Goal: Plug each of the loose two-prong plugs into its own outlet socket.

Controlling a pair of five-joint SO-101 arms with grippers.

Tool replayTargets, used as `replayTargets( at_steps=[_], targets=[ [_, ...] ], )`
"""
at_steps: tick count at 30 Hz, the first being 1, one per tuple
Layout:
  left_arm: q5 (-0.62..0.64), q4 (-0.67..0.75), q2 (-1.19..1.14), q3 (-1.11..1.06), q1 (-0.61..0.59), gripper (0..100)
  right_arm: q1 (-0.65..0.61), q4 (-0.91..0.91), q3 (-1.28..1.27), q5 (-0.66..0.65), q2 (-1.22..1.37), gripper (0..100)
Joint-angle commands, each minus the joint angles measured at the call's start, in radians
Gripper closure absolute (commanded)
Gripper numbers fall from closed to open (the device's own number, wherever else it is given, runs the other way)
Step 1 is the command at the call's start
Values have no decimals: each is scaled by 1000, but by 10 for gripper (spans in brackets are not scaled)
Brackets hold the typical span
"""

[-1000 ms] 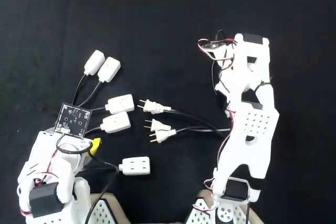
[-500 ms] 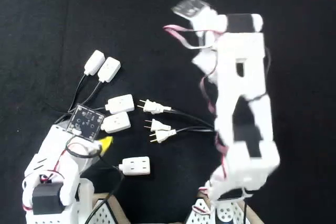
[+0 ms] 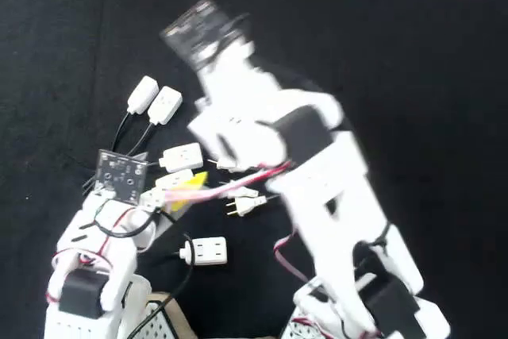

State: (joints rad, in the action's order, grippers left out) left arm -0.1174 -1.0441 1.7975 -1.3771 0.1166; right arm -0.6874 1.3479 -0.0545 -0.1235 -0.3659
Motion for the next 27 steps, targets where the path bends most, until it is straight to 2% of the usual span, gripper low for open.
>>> replayTargets(
  at_steps=[1,5,8,17,27],
  targets=[
    [17,206,-3,-94,25,636,-115,-150,-154,120,-108,986],
    [29,222,15,-91,-51,637,-129,-272,-291,261,-234,986],
    [109,222,29,-85,-68,637,-132,-359,-407,328,-311,985],
    [130,229,28,-81,-76,637,-129,-411,-667,339,-458,985],
    [130,227,28,-71,-117,637,-129,-284,-665,295,-469,985]
  ],
)
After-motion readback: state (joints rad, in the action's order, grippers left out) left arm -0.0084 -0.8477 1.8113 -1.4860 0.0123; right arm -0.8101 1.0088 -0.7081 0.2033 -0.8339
